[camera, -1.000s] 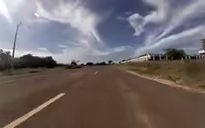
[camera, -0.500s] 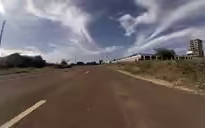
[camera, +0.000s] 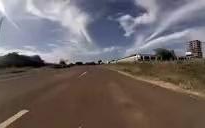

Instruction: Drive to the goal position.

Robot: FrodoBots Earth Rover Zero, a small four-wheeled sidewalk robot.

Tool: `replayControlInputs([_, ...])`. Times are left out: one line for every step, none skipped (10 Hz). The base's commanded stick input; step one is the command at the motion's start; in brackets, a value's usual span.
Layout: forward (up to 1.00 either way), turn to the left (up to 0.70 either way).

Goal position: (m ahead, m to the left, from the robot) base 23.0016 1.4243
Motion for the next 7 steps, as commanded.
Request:
replayControlInputs([0.85, 0.0])
replayControlInputs([0.85, 0.0])
replayControlInputs([0.85, 0.0])
replayControlInputs([0.85, 0.0])
replayControlInputs([0.85, 0.0])
replayControlInputs([0.85, 0.0])
replayControlInputs([0.85, 0.0])
